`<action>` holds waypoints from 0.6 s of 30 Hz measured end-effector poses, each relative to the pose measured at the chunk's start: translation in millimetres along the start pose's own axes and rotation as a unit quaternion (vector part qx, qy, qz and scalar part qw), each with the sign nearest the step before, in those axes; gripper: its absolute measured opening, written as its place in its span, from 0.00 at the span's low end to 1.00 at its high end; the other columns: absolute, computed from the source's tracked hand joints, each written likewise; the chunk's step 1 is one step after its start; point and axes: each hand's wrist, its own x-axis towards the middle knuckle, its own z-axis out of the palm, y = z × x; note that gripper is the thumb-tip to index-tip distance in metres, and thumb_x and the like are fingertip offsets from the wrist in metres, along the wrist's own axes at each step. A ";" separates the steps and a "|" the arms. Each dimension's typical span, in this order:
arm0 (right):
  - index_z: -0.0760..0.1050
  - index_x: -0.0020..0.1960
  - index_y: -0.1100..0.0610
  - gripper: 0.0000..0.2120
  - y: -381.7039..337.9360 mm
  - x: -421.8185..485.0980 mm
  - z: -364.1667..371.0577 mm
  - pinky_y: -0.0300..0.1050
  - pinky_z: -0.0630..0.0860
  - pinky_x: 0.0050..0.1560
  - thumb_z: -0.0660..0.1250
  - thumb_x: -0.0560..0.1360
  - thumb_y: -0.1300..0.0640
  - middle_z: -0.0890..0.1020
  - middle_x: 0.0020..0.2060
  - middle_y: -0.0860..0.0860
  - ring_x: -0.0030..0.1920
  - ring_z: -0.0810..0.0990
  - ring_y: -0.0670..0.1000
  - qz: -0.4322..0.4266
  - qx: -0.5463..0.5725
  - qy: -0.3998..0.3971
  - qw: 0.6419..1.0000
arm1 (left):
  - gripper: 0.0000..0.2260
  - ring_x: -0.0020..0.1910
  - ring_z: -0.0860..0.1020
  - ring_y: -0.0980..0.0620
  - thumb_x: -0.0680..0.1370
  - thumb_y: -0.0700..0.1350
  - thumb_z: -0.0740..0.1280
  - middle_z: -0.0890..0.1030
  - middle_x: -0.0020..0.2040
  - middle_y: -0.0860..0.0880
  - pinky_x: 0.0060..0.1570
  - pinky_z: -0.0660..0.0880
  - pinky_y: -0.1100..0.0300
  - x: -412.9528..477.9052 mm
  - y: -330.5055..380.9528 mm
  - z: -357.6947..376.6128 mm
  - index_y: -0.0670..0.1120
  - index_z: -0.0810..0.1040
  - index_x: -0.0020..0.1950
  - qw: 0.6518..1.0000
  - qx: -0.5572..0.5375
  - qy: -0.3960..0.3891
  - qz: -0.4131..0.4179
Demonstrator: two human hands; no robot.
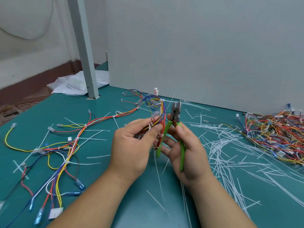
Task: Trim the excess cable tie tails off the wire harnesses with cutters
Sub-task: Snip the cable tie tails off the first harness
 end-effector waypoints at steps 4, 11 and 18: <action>0.86 0.57 0.51 0.16 -6.2 -0.1 -2.4 0.55 0.83 0.50 0.71 0.71 0.49 0.85 0.53 0.59 0.52 0.86 0.61 0.005 0.068 0.003 0.998 | 0.08 0.41 0.84 0.60 0.72 0.45 0.73 0.87 0.44 0.55 0.45 0.77 0.69 3.5 3.8 -1.0 0.52 0.86 0.49 0.998 -0.031 0.044 -0.016; 0.86 0.57 0.52 0.19 -10.6 -2.6 -4.4 0.51 0.84 0.43 0.72 0.69 0.48 0.86 0.44 0.57 0.42 0.86 0.58 0.009 0.109 -0.016 0.994 | 0.11 0.48 0.82 0.57 0.73 0.45 0.72 0.84 0.50 0.47 0.51 0.75 0.67 5.0 1.3 -3.3 0.43 0.86 0.52 0.998 0.041 0.052 0.006; 0.88 0.51 0.50 0.14 -9.9 -3.8 -2.0 0.47 0.82 0.37 0.72 0.69 0.46 0.84 0.37 0.55 0.34 0.84 0.54 -0.003 0.082 0.001 0.997 | 0.08 0.61 0.81 0.57 0.74 0.41 0.73 0.83 0.58 0.52 0.59 0.75 0.67 3.8 -3.0 -4.1 0.43 0.86 0.52 0.997 0.055 0.042 0.022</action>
